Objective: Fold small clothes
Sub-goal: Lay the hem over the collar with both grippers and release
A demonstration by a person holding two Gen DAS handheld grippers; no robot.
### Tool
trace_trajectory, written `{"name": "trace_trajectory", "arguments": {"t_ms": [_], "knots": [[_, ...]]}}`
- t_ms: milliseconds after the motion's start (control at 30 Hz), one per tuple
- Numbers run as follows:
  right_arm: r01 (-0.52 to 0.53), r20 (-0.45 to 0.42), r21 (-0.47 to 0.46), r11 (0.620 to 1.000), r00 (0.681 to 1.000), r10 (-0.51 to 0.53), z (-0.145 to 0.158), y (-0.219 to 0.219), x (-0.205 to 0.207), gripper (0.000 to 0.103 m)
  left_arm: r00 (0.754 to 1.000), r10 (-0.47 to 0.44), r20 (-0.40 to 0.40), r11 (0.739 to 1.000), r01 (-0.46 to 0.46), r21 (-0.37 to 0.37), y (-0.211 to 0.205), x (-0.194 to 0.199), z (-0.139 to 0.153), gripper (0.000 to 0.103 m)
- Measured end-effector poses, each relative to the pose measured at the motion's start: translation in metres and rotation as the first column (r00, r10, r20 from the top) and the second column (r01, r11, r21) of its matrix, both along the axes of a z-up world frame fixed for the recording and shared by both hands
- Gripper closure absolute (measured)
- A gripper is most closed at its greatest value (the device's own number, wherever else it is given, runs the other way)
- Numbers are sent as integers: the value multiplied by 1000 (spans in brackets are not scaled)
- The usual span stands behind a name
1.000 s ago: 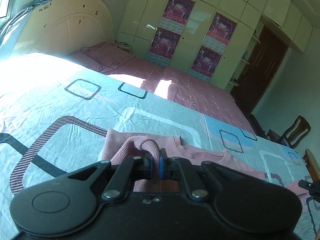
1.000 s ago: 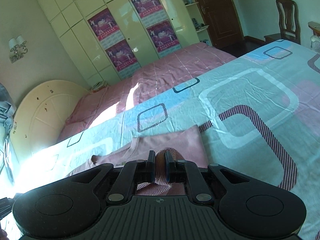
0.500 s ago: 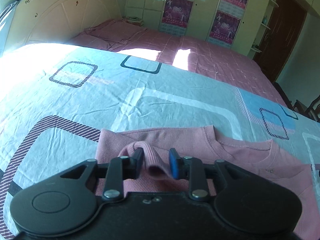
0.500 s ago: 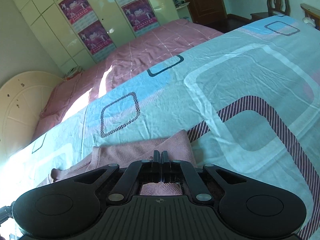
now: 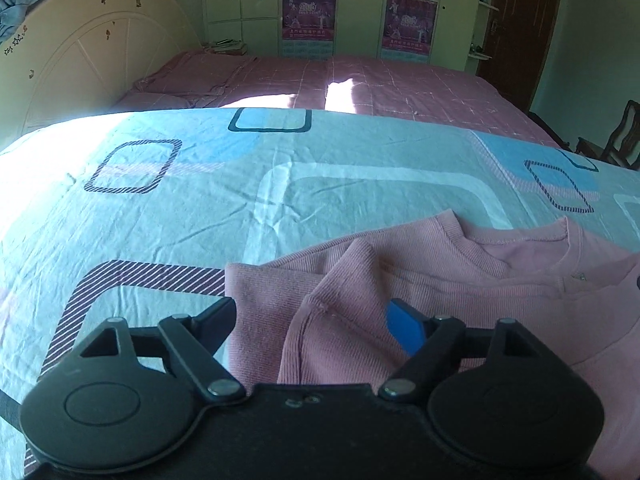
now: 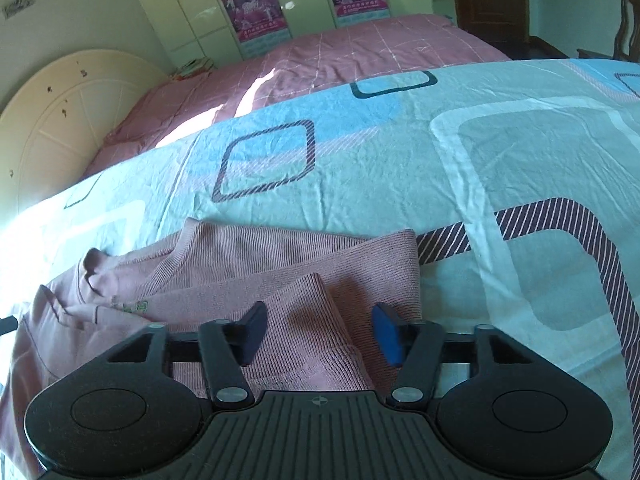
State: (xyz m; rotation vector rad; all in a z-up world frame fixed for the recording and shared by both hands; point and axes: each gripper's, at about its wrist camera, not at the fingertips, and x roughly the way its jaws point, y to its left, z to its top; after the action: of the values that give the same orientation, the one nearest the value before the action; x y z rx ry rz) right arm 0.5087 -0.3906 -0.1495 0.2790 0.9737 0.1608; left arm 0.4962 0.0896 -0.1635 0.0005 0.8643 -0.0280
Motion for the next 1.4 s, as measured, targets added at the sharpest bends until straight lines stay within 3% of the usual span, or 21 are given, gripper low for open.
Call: {"name": "trace_trajectory", "arguments": {"t_ms": [233,333,400,467,567,700,767,833,900,933,1000,1033,1067,1133,1300,1400], "knots": [[-144,-7,-43,989,990,143,-3,9,1,57,998,-49,-27,999,50,21,-3,22,-16,30],[-192,-7,-54,980,981,192,-3,13,0,94,995,-89,-37,996,90,16,-8,25,-21,58],[-206,7,-69,976,978,207,-1,14,-3,94,995,-102,-19,995,102,22,-13,22,-18,83],[-201,42,-78,976,978,205,3,14,-6,95,994,-108,7,994,108,23,-15,18,-15,89],[-122,139,-25,992,982,125,19,3,-11,96,994,-76,74,997,78,-24,-9,9,-1,92],[0,216,17,1000,976,-4,33,-11,-4,101,986,32,164,996,-17,-91,3,4,16,92],[50,230,-16,999,972,-45,33,-10,4,103,979,89,183,993,-73,-96,6,7,17,93],[49,215,20,999,975,-52,28,-15,10,103,979,103,175,991,-86,-104,5,11,15,93],[-11,106,98,995,994,1,15,-21,20,103,984,76,158,996,-67,-65,-2,11,9,93],[-27,73,85,996,997,21,10,-21,20,103,987,62,151,997,-55,-48,-5,10,6,93],[-51,45,38,998,998,49,4,-19,19,91,989,54,139,998,-48,-41,-5,6,2,93],[-56,47,40,998,997,54,1,-19,15,71,989,53,136,998,-48,-40,-5,4,1,93],[-61,49,66,996,997,57,1,-21,13,60,990,53,133,998,-49,-36,-5,5,0,93],[-53,49,116,992,998,48,1,-25,11,51,991,47,125,999,-44,-26,-5,5,-1,93],[-53,86,147,988,995,40,9,-28,11,49,992,36,117,999,-36,-3,-7,5,-2,93],[-108,38,82,991,994,105,0,-15,13,49,993,24,112,1000,-25,10,-9,5,-5,93]]}}
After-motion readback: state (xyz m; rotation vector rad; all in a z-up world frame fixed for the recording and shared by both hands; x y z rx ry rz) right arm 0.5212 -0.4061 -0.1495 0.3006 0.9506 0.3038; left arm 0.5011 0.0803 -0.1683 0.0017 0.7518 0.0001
